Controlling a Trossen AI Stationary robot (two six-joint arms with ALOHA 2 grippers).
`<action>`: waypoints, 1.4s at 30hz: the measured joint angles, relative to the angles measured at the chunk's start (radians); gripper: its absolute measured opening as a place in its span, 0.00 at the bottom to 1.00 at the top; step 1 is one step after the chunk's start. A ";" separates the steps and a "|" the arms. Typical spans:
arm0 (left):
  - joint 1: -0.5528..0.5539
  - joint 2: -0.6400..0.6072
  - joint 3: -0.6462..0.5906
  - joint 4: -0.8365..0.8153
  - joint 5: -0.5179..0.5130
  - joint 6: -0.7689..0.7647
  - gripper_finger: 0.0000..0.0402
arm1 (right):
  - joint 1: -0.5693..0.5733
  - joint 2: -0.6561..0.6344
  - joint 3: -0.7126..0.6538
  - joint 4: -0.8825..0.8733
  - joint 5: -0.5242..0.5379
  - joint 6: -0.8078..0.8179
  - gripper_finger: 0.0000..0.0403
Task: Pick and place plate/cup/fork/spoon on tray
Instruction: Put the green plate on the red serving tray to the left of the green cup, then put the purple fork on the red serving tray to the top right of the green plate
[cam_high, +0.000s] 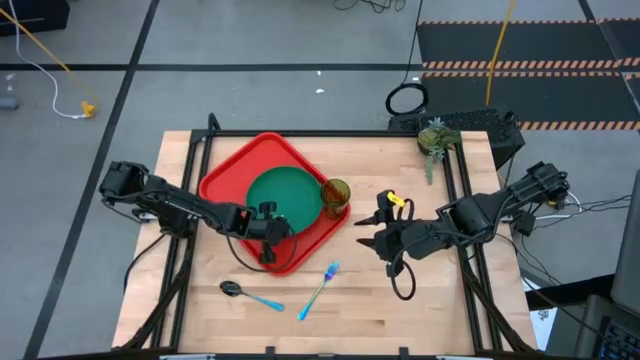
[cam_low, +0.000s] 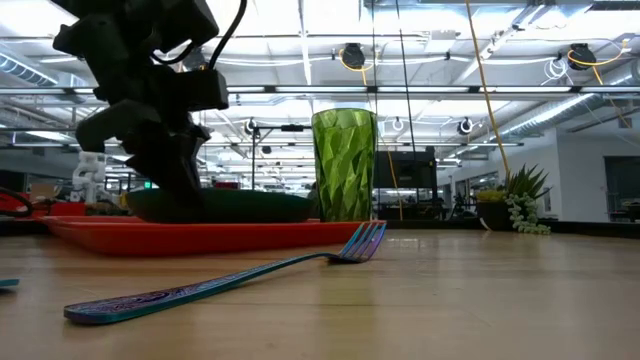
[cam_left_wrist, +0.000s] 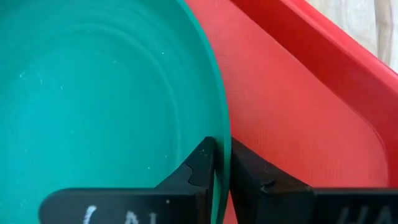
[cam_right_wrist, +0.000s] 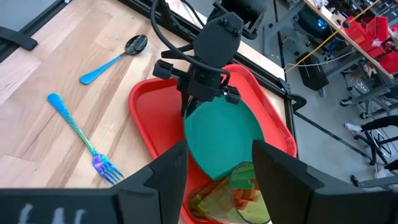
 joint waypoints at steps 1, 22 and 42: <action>0.000 0.000 0.000 -0.001 0.003 -0.004 0.11 | 0.000 0.000 0.000 0.000 0.000 0.000 0.42; -0.047 -0.001 0.314 -0.328 -0.001 -0.146 0.22 | -0.001 0.000 0.000 -0.090 0.000 0.053 0.42; -0.366 0.340 0.600 -0.258 -0.202 -0.607 0.22 | 0.125 -0.002 -0.045 -0.139 0.046 0.287 0.42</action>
